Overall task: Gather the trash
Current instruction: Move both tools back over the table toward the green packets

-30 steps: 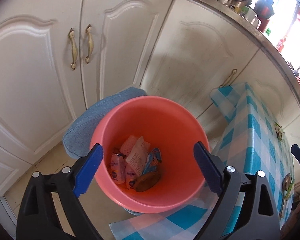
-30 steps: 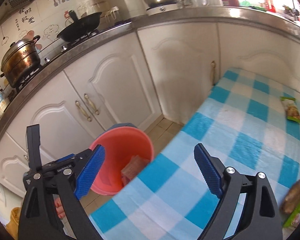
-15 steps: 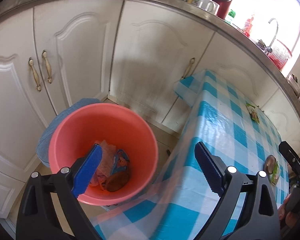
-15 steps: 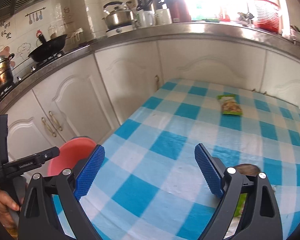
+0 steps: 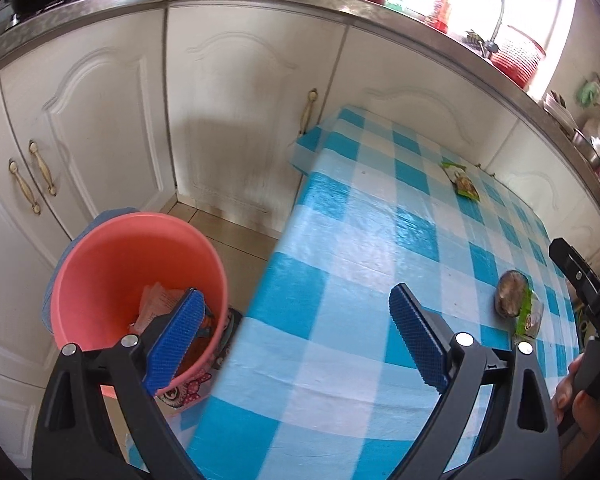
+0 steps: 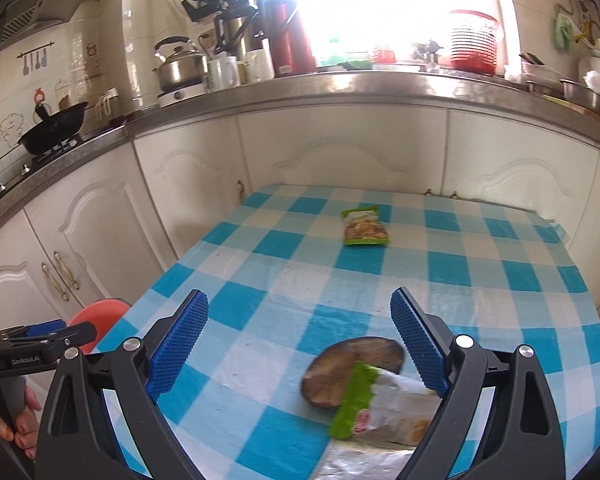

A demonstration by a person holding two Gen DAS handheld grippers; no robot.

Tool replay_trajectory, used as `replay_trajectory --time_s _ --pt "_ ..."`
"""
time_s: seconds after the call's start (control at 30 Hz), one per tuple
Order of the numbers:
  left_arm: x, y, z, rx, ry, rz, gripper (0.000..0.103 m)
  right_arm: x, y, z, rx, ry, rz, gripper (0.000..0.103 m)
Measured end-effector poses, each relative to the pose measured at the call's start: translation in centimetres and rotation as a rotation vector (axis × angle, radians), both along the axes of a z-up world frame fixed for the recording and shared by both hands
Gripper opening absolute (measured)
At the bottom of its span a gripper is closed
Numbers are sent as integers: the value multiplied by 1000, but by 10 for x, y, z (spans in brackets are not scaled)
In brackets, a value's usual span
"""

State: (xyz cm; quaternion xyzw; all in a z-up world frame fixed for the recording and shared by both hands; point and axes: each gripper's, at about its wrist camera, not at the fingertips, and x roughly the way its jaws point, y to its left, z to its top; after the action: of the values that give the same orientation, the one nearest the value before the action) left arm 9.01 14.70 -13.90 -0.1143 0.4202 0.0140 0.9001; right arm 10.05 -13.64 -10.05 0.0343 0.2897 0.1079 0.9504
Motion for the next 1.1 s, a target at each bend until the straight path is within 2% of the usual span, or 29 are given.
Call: replay_trajectory --time_s 0.23,0.47,0.67,0.87,1.1 --pt "6 -40 4 39 6 -66 94 1 -36 1 -17 -20 -80 92" --pt "13 -74 6 77 13 -121 94 8 -73 -10 11 18 -141 92" --pt "31 -109 18 85 -8 -177 94 17 -118 -15 113 65 -198 92" --pt "77 -159 33 76 -42 -306 94 23 -176 -23 238 110 -305 92" --pt "169 -218 14 56 28 -338 94 27 -215 -38 385 171 -356 92"
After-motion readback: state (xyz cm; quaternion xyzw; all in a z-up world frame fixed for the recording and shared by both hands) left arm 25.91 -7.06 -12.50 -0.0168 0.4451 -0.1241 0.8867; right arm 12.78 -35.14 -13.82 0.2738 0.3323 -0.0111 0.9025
